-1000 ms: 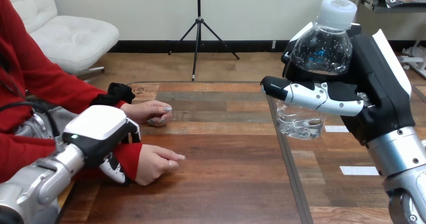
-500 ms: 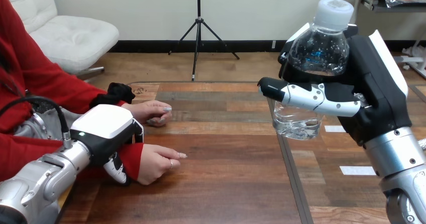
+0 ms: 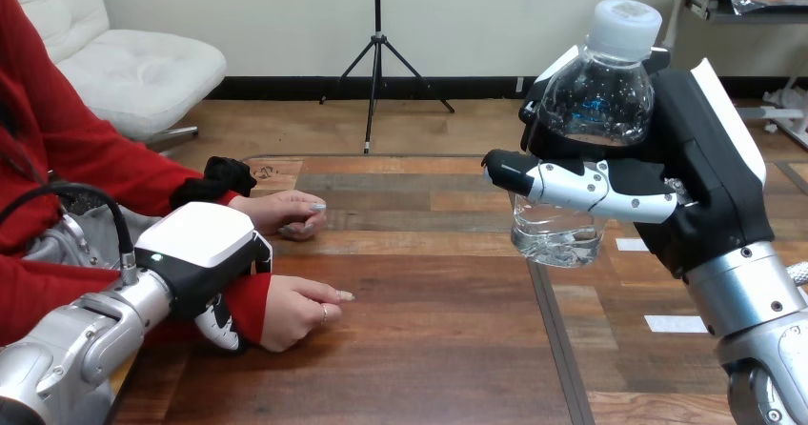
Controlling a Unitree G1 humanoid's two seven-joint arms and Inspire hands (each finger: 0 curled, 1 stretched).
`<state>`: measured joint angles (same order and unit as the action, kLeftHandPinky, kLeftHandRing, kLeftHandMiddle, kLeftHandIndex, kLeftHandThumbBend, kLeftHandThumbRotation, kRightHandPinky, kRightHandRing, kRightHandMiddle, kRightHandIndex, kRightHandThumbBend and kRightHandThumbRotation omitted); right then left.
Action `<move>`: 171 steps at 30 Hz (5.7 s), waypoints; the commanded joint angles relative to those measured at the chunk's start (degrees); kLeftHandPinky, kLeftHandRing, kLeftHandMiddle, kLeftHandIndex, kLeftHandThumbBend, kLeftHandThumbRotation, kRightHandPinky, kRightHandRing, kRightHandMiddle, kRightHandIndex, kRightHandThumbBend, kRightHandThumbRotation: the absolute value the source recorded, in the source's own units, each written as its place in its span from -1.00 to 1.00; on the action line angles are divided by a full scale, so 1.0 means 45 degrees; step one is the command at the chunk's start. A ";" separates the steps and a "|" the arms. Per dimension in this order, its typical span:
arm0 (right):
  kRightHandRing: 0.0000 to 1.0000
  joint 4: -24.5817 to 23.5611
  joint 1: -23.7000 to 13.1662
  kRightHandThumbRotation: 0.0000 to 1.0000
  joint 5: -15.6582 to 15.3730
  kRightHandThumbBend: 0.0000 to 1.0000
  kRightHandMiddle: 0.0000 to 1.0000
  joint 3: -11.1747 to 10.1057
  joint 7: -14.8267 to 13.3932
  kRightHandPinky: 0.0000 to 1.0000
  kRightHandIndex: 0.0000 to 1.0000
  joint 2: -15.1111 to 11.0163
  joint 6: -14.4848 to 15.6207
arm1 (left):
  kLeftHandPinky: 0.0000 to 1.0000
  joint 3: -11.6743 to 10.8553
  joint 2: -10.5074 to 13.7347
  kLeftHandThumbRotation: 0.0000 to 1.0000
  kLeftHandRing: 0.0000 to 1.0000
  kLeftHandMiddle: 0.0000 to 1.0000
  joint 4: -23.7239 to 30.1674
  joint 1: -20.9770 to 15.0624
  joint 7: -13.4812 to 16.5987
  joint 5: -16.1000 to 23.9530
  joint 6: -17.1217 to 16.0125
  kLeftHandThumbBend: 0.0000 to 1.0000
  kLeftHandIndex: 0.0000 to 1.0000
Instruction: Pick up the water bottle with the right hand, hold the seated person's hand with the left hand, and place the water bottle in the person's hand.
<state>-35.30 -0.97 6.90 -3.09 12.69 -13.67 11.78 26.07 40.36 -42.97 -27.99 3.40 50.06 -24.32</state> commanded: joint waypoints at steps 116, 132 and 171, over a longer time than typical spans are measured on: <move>-0.39 0.5441 -0.2392 -1.00 -0.0917 0.69 -0.27 0.0616 -0.0070 -0.49 -0.23 0.0431 -0.2722 | -0.10 -0.0792 -0.0627 -1.00 -0.03 0.06 0.4296 0.1664 -0.2062 -0.2424 0.0712 0.95 0.12; -0.40 0.7852 -0.2738 -1.00 -0.2012 0.77 -0.28 0.1159 -0.0511 -0.50 -0.24 0.0897 -0.4247 | -0.08 -0.1536 -0.0656 -1.00 0.00 0.09 0.6232 0.2467 -0.2420 -0.2831 0.1235 0.94 0.14; -0.34 1.2371 -0.3625 -1.00 -0.2868 0.74 -0.23 0.1922 -0.1149 -0.44 -0.20 0.2077 -0.6670 | -0.07 -0.2578 -0.0984 -1.00 -0.02 0.07 0.8259 0.3104 -0.2857 -0.3882 0.1780 0.90 0.10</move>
<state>20.45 -10.80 -6.03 5.57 8.60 -5.39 -14.85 16.60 36.61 -8.44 -13.17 -9.70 33.69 -16.04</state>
